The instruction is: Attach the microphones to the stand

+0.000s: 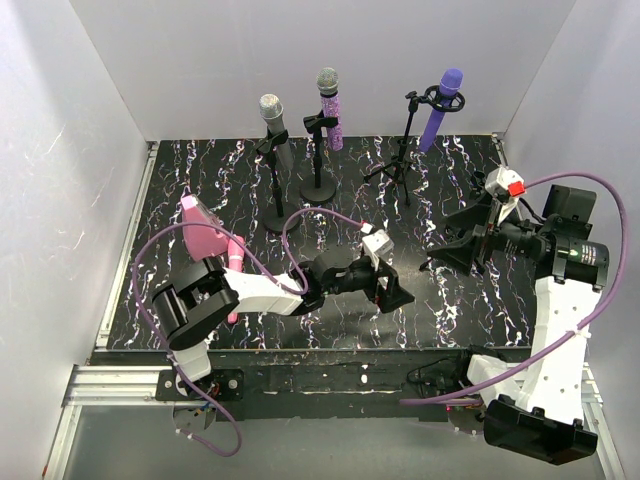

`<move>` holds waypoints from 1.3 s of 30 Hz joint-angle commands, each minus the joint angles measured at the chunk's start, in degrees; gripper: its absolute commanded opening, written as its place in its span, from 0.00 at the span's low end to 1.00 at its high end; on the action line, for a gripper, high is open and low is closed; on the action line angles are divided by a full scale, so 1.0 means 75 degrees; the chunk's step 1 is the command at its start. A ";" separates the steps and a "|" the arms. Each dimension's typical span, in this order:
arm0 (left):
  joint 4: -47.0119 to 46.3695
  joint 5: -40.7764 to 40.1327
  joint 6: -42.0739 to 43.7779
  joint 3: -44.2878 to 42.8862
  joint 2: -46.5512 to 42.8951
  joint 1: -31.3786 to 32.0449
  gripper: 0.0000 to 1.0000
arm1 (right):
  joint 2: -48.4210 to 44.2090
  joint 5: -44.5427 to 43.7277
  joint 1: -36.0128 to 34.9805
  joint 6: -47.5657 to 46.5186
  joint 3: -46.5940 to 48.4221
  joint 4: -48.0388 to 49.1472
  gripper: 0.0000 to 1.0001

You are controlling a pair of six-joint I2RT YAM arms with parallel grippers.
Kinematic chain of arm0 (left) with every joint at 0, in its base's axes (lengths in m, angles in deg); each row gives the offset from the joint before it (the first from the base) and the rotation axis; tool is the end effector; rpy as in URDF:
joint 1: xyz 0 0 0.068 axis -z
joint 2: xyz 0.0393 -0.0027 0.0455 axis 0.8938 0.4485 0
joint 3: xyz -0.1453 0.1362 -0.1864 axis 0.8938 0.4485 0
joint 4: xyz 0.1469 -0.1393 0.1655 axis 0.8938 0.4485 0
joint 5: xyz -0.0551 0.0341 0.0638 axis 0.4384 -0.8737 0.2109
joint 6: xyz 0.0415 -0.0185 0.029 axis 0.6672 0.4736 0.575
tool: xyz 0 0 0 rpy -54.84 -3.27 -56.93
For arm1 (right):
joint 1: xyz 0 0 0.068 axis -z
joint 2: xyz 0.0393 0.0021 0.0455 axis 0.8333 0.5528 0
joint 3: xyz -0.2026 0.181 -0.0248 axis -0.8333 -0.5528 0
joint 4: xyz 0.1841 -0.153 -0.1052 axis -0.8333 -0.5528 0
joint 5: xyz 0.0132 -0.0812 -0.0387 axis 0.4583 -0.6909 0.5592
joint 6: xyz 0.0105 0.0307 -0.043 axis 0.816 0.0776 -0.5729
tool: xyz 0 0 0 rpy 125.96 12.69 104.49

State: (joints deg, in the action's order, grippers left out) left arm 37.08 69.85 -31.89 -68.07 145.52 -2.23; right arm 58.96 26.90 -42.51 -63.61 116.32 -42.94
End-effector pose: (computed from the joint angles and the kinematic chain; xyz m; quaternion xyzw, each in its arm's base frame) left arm 0.1737 -0.3350 0.1999 0.3463 0.6949 -0.4888 0.3977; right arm 0.1427 -0.0002 0.4063 -0.3809 0.6715 0.3533 0.5284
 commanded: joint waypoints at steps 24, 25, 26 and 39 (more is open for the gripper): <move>-0.1669 -0.0275 0.1386 -0.3731 0.3120 0.0100 0.98 | 0.0754 -0.1977 0.0298 0.4725 0.2212 0.2364 0.95; -0.1657 -0.0486 0.1480 -0.3990 0.3343 0.0100 0.98 | 0.0743 -0.2012 0.0310 0.4725 0.2177 0.2364 0.95; -0.1657 -0.0790 0.1574 -0.4282 0.3531 0.0100 0.98 | 0.0708 -0.2059 0.0322 0.4725 0.2153 0.2387 0.95; -0.1236 -0.2690 0.2160 -0.7587 0.5406 0.0100 0.94 | 0.0602 -0.1966 0.0521 0.5053 0.1861 0.2680 0.95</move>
State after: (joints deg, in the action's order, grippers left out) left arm 25.76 54.57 -17.49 -117.88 185.10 -1.75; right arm 64.21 11.44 -39.49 -27.63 130.88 -25.83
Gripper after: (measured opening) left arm 0.961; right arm 0.952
